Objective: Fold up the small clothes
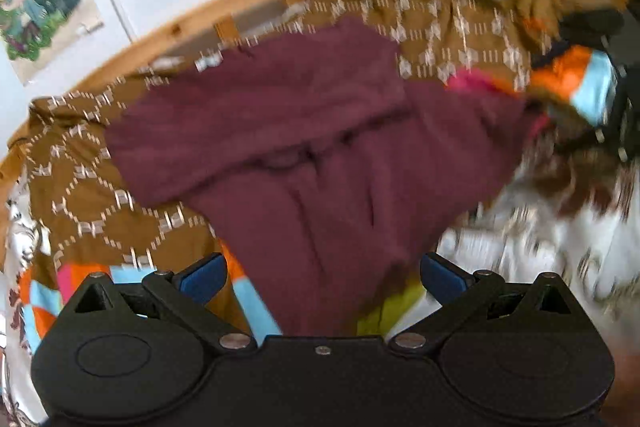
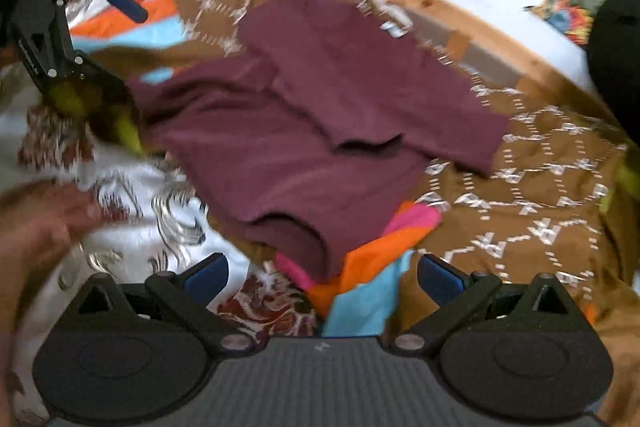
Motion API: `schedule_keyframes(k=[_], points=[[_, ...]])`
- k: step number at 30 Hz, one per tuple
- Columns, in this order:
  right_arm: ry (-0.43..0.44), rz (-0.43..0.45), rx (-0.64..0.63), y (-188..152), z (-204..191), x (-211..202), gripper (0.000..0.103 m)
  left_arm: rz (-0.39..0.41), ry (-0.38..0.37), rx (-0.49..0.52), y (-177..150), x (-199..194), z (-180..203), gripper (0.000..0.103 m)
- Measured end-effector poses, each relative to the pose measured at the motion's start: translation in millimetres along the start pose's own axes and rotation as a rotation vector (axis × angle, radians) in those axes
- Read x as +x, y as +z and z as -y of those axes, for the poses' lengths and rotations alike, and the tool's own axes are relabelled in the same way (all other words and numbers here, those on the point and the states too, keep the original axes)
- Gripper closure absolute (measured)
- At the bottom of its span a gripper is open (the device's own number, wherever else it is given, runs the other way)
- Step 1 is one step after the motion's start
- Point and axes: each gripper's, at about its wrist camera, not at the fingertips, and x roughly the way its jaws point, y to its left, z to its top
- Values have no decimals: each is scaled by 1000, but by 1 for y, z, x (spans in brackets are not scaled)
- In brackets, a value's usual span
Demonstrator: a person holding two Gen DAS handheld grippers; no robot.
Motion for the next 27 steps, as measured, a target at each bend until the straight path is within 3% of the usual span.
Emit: schedule_keyframes(k=[5, 9, 14, 15, 17, 23, 25, 26, 27], points=[[-61, -28, -115, 3, -15, 30, 3, -126, 41, 29, -17, 28, -5, 4], [-83, -18, -99, 5, -14, 42, 12, -143, 74, 36, -23, 36, -10, 8], [3, 48, 49, 8, 8, 29, 38, -130, 103, 39, -17, 39, -16, 19], [23, 64, 80, 9, 13, 24, 46, -120, 107, 37, -15, 38, -17, 25], [31, 87, 115, 10, 18, 16, 51, -95, 127, 33, -10, 31, -17, 33], [-4, 152, 132, 14, 24, 3, 49, -46, 97, -1, -5, 21, -19, 72], [-6, 136, 116, 14, 25, 8, 50, -41, 87, -26, -7, 22, -19, 92], [-5, 121, 110, 13, 25, 11, 58, -36, 84, -46, -7, 21, -20, 95], [4, 108, 106, 12, 25, 13, 79, -34, 85, -63, -7, 21, -20, 96]])
